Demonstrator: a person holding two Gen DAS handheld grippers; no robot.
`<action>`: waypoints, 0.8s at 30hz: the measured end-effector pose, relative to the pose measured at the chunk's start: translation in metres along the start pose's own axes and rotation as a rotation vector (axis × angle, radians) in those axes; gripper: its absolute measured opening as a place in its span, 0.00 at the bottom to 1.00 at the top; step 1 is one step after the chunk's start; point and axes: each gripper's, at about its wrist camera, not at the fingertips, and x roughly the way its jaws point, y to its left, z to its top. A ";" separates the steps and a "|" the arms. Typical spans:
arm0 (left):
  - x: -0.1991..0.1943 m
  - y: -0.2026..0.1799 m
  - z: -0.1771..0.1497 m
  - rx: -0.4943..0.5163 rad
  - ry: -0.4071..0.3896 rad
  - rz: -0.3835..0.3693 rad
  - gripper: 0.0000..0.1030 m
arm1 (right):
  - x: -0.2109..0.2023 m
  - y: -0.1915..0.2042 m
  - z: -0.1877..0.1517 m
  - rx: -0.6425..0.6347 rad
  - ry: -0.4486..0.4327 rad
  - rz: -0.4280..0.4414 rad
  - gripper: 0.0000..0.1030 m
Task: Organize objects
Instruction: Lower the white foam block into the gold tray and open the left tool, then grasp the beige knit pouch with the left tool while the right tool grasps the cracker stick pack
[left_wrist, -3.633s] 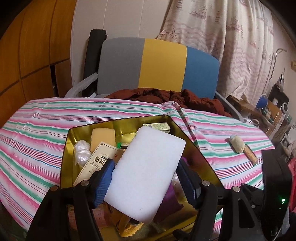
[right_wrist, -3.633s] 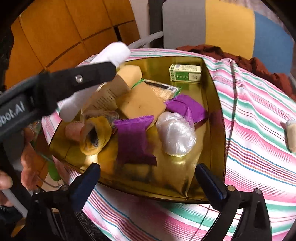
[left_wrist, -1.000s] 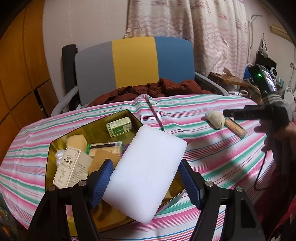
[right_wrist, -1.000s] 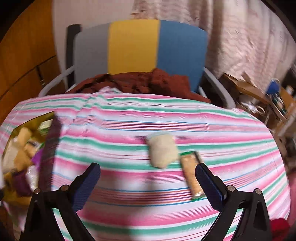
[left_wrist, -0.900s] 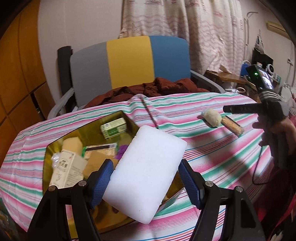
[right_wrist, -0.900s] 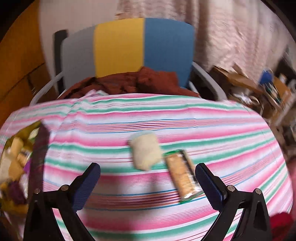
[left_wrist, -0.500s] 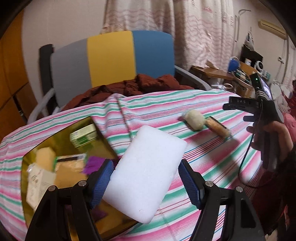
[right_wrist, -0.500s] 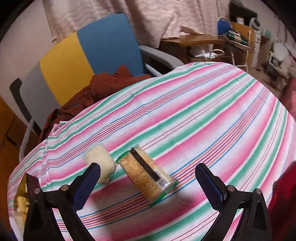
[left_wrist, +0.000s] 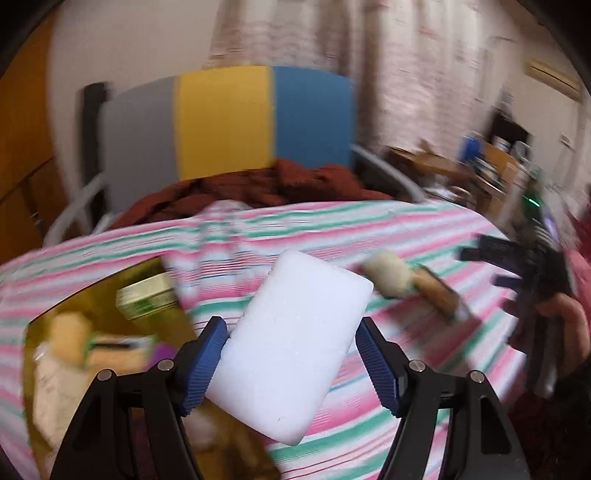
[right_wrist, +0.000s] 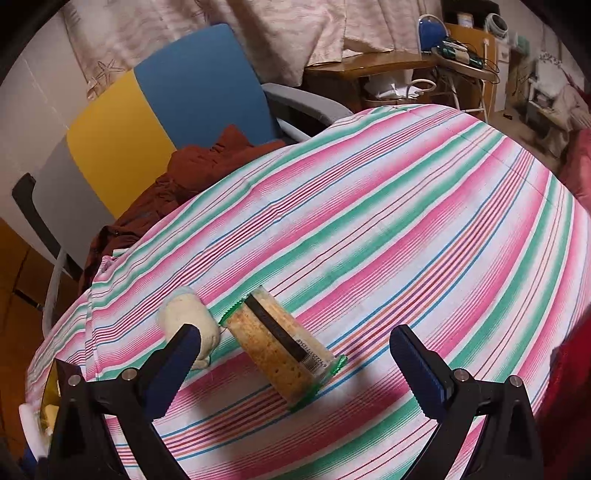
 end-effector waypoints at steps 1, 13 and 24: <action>-0.006 0.017 -0.002 -0.048 -0.019 0.054 0.72 | 0.000 0.001 0.000 -0.004 -0.001 0.000 1.00; -0.028 0.122 -0.008 -0.225 -0.036 0.253 0.99 | 0.003 0.007 -0.004 -0.044 0.016 -0.014 1.00; 0.020 0.009 0.026 -0.056 0.036 -0.054 0.85 | 0.011 -0.002 -0.004 -0.023 0.052 -0.078 1.00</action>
